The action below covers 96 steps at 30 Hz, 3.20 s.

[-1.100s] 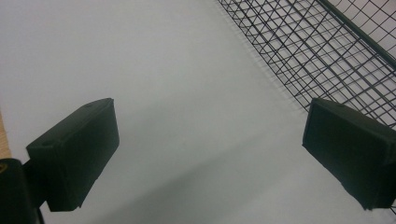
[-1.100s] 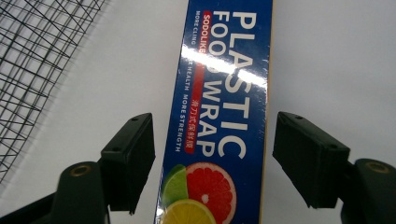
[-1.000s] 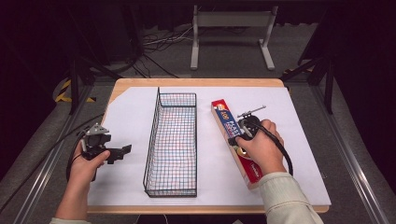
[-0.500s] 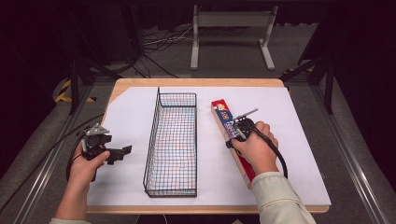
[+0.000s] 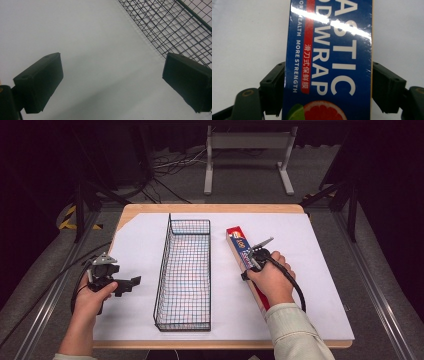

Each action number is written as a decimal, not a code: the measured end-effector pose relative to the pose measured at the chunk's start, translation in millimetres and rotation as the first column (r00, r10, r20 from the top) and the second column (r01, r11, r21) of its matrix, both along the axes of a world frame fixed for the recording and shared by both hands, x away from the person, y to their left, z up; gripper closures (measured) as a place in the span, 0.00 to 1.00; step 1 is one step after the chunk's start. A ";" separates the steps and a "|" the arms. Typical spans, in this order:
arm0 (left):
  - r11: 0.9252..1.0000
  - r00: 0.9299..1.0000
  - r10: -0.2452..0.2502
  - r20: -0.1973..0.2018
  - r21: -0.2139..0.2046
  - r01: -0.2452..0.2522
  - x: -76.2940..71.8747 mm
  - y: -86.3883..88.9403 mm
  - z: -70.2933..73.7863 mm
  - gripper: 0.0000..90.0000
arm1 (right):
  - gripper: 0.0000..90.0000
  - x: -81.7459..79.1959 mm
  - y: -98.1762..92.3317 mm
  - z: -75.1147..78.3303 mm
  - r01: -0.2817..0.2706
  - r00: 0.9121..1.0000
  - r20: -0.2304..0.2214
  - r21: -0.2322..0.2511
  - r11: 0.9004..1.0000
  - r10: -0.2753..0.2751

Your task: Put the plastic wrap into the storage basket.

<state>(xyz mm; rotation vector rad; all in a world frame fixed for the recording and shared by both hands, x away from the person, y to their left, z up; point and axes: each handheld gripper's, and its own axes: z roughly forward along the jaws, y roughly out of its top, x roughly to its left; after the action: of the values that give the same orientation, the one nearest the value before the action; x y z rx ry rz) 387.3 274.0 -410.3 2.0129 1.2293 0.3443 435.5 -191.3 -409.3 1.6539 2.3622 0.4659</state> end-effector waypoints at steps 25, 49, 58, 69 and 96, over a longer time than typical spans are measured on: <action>1.000 1.000 0.003 -0.001 -0.006 -0.003 0.1 1.3 -0.1 0.04 | 0.45 -1.0 7.8 7.9 0.103 0.994 -0.029 -0.028 0.994 -0.103; 1.000 1.000 -0.001 -0.004 -0.007 0.001 0.9 2.4 -1.5 0.04 | 0.45 -9.0 15.3 58.0 0.297 0.955 -0.001 0.048 0.954 -0.297; 1.000 1.000 0.001 -0.008 -0.016 -0.001 1.8 2.8 -2.0 0.04 | 0.45 -10.9 22.9 78.1 0.358 0.933 -0.001 0.083 0.930 -0.359; 1.000 1.000 0.001 -0.006 -0.015 -0.001 3.9 1.5 -2.6 0.04 | 0.45 -14.2 45.2 95.7 0.387 0.922 -0.006 0.094 0.917 -0.388; 1.000 1.000 0.000 0.002 0.009 0.000 8.2 -0.9 0.8 0.04 | 0.45 -30.2 123.8 108.6 0.331 0.942 0.013 0.132 0.934 -0.336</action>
<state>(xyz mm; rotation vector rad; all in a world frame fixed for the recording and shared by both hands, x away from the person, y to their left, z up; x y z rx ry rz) 395.5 273.1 -409.5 2.0202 1.2282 0.3525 405.2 -67.5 -300.7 2.0354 2.0031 0.5832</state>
